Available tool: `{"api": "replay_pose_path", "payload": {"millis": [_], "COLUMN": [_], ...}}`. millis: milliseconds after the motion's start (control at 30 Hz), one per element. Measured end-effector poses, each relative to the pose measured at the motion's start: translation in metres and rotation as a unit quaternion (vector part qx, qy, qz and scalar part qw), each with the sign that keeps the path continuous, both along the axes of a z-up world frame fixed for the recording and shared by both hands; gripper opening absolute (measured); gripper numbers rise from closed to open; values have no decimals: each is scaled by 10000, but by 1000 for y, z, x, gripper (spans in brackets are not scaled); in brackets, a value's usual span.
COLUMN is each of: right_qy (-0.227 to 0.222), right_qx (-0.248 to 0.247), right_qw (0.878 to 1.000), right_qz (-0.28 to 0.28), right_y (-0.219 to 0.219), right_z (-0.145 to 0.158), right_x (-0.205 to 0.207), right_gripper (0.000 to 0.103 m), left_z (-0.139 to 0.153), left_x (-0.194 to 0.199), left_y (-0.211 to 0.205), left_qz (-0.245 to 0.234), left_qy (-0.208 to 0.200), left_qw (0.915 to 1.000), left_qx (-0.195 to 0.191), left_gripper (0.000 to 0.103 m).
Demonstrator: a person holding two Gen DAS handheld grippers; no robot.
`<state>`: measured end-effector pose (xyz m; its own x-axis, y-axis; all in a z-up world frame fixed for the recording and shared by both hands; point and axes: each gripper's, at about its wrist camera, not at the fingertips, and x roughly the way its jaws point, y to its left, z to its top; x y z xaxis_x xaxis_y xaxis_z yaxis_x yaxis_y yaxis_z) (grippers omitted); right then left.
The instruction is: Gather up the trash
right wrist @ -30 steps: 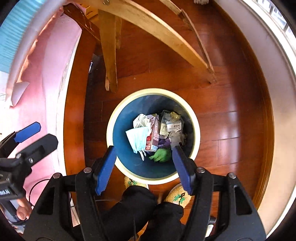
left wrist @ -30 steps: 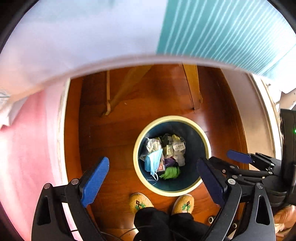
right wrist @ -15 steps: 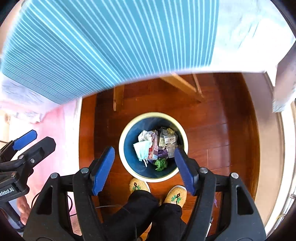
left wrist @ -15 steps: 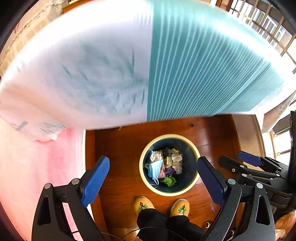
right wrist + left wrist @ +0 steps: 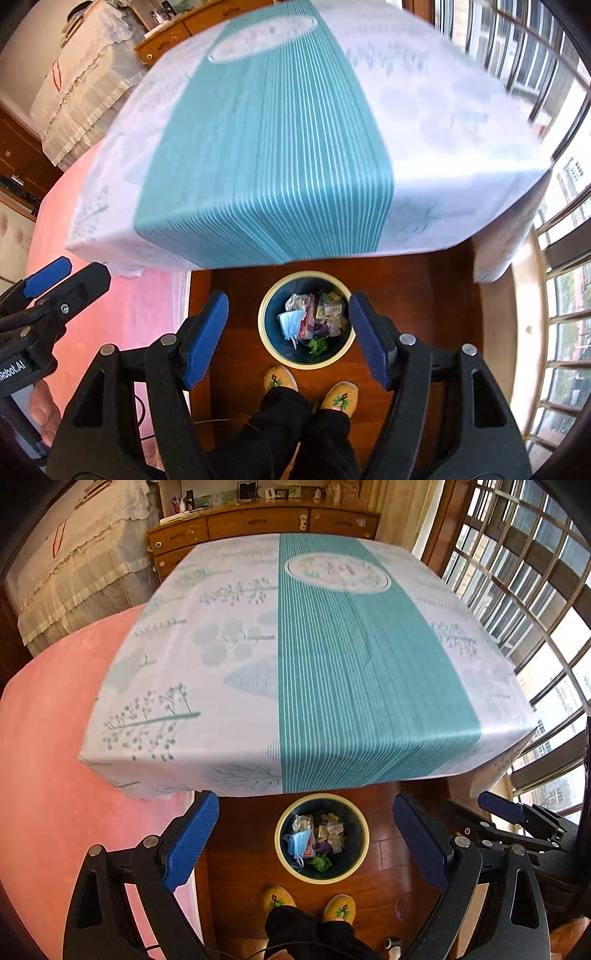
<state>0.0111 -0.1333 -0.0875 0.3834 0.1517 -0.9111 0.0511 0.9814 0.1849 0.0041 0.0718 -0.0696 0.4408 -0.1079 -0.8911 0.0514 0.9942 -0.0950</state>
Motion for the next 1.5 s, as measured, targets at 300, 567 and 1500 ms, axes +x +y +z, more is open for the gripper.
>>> {"api": "replay_pose_path", "payload": {"millis": [300, 567, 1500], "right_qy": [-400, -735, -1361], "right_qx": [10, 95, -205], "right_qw": [9992, 9972, 9902], "right_qz": [-45, -54, 254], "right_y": [-10, -13, -2], "right_z": [87, 135, 161], "right_x": [-2, -10, -19], "right_gripper": [65, 65, 72], "left_z": [75, 112, 125], "left_x": [-1, -15, -18], "left_y": [-1, -5, -10], "left_qz": [96, 194, 561], "left_qy": [-182, -458, -771], "left_qw": [9997, 9986, 9952], "left_qx": [131, 164, 199], "left_gripper": [97, 97, 97]}}
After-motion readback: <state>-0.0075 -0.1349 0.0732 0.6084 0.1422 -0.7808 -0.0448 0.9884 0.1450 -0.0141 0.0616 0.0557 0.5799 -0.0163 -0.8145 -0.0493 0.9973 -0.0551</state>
